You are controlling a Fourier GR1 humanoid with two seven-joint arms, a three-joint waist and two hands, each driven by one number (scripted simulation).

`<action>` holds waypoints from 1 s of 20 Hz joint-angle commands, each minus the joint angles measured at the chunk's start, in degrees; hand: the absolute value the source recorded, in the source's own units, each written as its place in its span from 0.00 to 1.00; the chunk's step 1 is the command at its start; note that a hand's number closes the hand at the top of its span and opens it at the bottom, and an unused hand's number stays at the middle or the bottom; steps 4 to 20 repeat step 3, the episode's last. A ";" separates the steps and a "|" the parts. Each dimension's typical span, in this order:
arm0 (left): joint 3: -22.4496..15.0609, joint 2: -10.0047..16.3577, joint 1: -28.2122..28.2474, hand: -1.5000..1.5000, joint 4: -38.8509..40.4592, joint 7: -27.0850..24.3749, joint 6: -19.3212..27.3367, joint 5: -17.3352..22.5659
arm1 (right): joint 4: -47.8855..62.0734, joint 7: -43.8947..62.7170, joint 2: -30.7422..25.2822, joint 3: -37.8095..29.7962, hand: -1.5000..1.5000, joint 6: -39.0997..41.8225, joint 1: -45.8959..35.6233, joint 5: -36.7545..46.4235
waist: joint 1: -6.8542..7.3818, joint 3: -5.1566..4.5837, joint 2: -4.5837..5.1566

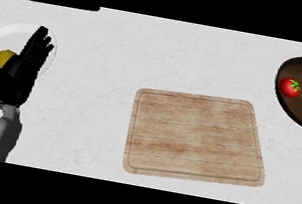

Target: Pick the tomato from the cutting board and place it in the pan

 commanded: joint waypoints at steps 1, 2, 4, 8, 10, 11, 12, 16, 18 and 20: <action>-0.60 -1.60 0.49 0.50 0.60 -0.73 0.68 -0.13 | -1.48 -10.43 -1.85 1.59 0.00 15.01 3.63 -0.32 | 0.03 -0.06 -0.08; 0.10 -0.11 -1.87 0.50 -0.34 1.60 0.53 0.13 | -1.89 -11.76 -1.89 1.28 0.00 13.33 4.84 -0.86 | 0.03 0.08 -0.01; -1.24 -0.92 -0.20 0.50 -0.75 1.30 0.42 -0.62 | -2.51 -10.52 0.08 1.74 0.00 11.91 4.28 -1.29 | 0.41 -0.08 -0.16; -1.24 -0.92 -0.20 0.50 -0.75 1.30 0.42 -0.62 | -2.51 -10.52 0.08 1.74 0.00 11.91 4.28 -1.29 | 0.41 -0.08 -0.16; -1.24 -0.92 -0.20 0.50 -0.75 1.30 0.42 -0.62 | -2.51 -10.52 0.08 1.74 0.00 11.91 4.28 -1.29 | 0.41 -0.08 -0.16; -1.24 -0.92 -0.20 0.50 -0.75 1.30 0.42 -0.62 | -2.51 -10.52 0.08 1.74 0.00 11.91 4.28 -1.29 | 0.41 -0.08 -0.16; -1.24 -0.92 -0.20 0.50 -0.75 1.30 0.42 -0.62 | -2.51 -10.52 0.08 1.74 0.00 11.91 4.28 -1.29 | 0.41 -0.08 -0.16; -1.24 -0.92 -0.20 0.50 -0.75 1.30 0.42 -0.62 | -2.51 -10.52 0.08 1.74 0.00 11.91 4.28 -1.29 | 0.41 -0.08 -0.16; -1.24 -0.92 -0.20 0.50 -0.75 1.30 0.42 -0.62 | -2.51 -10.52 0.08 1.74 0.00 11.91 4.28 -1.29 | 0.41 -0.08 -0.16; -1.24 -0.92 -0.20 0.50 -0.75 1.30 0.42 -0.62 | -2.51 -10.52 0.08 1.74 0.00 11.91 4.28 -1.29 | 0.41 -0.08 -0.16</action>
